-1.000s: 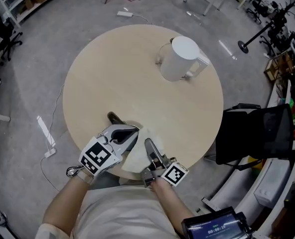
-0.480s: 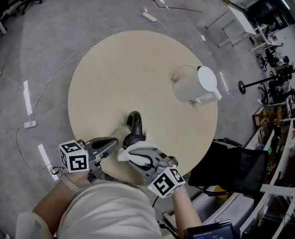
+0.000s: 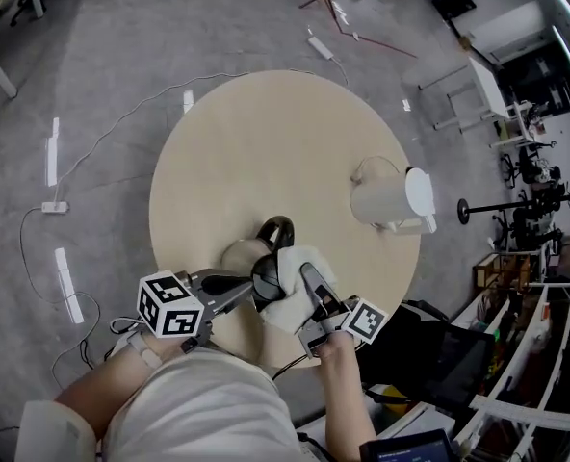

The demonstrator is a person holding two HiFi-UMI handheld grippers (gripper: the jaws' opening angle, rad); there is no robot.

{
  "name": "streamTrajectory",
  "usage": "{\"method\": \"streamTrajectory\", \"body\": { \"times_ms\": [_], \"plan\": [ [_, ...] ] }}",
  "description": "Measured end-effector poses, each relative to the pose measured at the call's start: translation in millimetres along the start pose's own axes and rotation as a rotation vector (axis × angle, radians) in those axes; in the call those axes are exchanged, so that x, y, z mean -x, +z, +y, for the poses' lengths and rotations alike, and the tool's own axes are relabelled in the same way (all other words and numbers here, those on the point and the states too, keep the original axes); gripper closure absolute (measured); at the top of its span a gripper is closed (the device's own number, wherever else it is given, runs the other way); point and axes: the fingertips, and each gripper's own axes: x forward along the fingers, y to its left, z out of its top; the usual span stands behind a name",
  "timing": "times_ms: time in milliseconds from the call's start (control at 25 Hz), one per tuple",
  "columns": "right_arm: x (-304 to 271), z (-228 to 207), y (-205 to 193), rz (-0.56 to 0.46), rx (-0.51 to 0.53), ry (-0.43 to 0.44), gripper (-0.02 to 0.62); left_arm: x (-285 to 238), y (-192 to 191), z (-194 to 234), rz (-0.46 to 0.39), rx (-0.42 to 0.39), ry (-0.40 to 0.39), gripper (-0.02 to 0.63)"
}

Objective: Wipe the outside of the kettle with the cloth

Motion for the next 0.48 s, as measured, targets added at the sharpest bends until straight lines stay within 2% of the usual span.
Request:
{"method": "streamTrajectory", "body": {
  "times_ms": [40, 120, 160, 200, 280, 360, 400, 480],
  "plan": [
    [-1, 4, 2, 0.006, 0.178, -0.061, 0.520, -3, 3, 3, 0.002, -0.008, 0.009, 0.609],
    [-13, 19, 3, 0.100, 0.646, -0.170, 0.520, -6, 4, 9, 0.002, 0.020, 0.011, 0.609],
    [-24, 29, -4, 0.185, 0.852, -0.189, 0.520, -7, 5, 11, -0.016, 0.060, 0.001, 0.607],
    [-35, 39, -17, 0.284, 1.008, -0.178, 0.520, -7, 6, 13, -0.048, 0.118, -0.013, 0.607],
    [-50, 56, -51, 0.444, 1.217, -0.098, 0.520, -5, 8, 16, -0.133, 0.249, -0.043, 0.607],
    [-49, 68, -79, 0.515, 1.402, -0.024, 0.520, -3, 9, 19, -0.198, 0.319, -0.059, 0.609],
    [-45, 71, -88, 0.522, 1.462, 0.000, 0.520, -3, 9, 20, -0.215, 0.332, -0.063, 0.609],
    [-32, 71, -104, 0.525, 1.476, 0.047, 0.520, -2, 7, 23, -0.228, 0.355, -0.066, 0.610]
  ]
}}
